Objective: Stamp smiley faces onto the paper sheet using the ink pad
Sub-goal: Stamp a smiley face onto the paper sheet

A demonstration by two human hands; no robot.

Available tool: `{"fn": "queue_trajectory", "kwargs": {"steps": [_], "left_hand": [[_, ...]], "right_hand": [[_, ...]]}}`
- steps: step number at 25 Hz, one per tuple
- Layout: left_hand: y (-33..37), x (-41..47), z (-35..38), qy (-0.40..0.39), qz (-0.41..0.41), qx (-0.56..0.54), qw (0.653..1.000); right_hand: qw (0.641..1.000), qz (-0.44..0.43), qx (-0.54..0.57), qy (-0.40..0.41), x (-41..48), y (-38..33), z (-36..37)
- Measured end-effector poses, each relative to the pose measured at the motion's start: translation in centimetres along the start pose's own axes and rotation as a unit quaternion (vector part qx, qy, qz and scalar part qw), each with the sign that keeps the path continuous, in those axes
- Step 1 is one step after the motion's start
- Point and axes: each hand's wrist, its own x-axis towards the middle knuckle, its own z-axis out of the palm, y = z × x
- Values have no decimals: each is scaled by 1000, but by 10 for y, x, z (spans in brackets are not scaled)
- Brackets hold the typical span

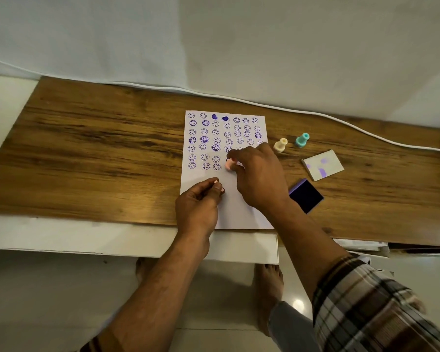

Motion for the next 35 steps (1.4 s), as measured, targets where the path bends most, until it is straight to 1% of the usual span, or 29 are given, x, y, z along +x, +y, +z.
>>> {"fn": "queue_trajectory", "kwargs": {"steps": [5, 10, 16, 18, 22, 23, 27, 29, 30, 31, 32, 33, 34, 35], "left_hand": [[0, 0, 1, -3, 3, -11, 1000], [-1, 0, 2, 4, 7, -3, 1000], [-3, -1, 5, 15, 9, 5, 1000], [-3, -1, 5, 18, 8, 3, 1000], [-5, 0, 3, 16, 10, 6, 1000], [-6, 1, 2, 16, 10, 5, 1000], [-7, 3, 3, 18, 11, 7, 1000], [-7, 2, 4, 18, 20, 18, 999], [-7, 2, 3, 15, 30, 25, 999], [-7, 1, 2, 11, 42, 29, 999], [-7, 2, 1, 4, 51, 28, 998], [-5, 2, 0, -3, 56, 22, 998], [-4, 2, -1, -13, 57, 15, 998], [-3, 2, -1, -26, 55, 11, 998]], "right_hand": [[999, -19, -27, -15, -5, -3, -1], [999, -15, -39, -31, -3, -7, -2], [999, 21, -35, -31, -7, -13, 1], [999, 5, -30, -38, -6, -11, 0], [995, -69, -20, -66, 2, 3, -7], [996, -63, -27, -64, 3, 5, -7], [998, 39, -36, -27, -6, -8, 1], [998, 52, -29, -28, -7, -15, -2], [998, 60, -11, -26, -7, -16, -6], [995, 89, 36, -19, -8, -16, -11], [983, 144, 114, 5, -11, -14, -18], [953, 214, 210, 45, -16, -12, -28], [908, 275, 303, 87, -23, -10, -39], [867, 316, 367, 116, -34, -8, -51]]}}
